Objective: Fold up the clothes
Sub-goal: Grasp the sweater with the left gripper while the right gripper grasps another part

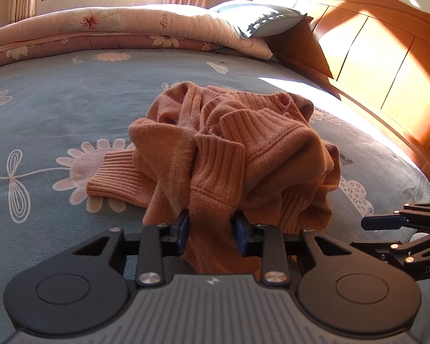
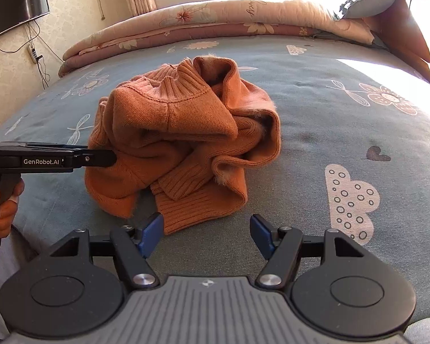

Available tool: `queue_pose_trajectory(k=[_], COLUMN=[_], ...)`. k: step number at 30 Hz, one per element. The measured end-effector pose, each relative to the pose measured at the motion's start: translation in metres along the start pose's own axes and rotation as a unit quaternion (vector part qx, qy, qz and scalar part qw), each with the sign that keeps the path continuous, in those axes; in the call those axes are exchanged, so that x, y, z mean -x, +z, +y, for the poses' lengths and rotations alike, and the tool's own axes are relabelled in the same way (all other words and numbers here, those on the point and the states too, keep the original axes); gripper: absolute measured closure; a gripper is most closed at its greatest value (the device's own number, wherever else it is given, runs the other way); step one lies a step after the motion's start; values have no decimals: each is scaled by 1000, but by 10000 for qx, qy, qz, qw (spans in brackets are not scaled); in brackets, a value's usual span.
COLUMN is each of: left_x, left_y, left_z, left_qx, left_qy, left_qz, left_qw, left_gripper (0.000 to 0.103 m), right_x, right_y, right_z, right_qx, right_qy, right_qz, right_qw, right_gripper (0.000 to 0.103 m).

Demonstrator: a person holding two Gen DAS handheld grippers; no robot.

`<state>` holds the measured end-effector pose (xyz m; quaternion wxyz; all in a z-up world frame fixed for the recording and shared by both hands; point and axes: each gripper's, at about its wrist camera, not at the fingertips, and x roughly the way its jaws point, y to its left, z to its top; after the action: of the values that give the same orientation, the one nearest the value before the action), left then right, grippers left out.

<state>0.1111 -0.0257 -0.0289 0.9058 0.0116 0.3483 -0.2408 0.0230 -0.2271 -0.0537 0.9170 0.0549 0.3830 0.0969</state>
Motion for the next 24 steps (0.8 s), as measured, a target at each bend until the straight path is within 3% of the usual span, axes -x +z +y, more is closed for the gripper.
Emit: queue_pose_trajectory(k=[6,10,14,15,16,18,20,24], left_x=[20,41,49,48,46,42,37,31], left_y=[10,26,35,36,35,34,30,22], left_z=[14,30,30,31,33,36,39,43], left_qx=[169,287,-133,-144,-72,97,201,428], left_qy=[163,276,619,457,338,151,246,30], left_qz=[-310,-659,-948,-902,-873,-831,-795,-681], left_qw=[9992,9970,9935,9948,9956,9964,9963,9968], left_gripper=[93,94,94,93,91,74,66,58], right_x=[-3,-4,-6,-6,-6,-5,-3,2], right_y=[-2,-2,-3,-3,-3,-2,-1,4], right_z=[-2,-3,-4,-4,-4,-4,-3,-3], right_qx=[-60,-99,-138,-147,-157,-129,-83,35], right_qy=[-30,-43,-56,-59,-62,-59,-52,-43], right_qz=[30,42,53,56,59,40,12,-61], right_qw=[10000,9999,9999,9999,9998,9999,10000,10000], right_gripper=[32,32,32,32,32,32,32,32])
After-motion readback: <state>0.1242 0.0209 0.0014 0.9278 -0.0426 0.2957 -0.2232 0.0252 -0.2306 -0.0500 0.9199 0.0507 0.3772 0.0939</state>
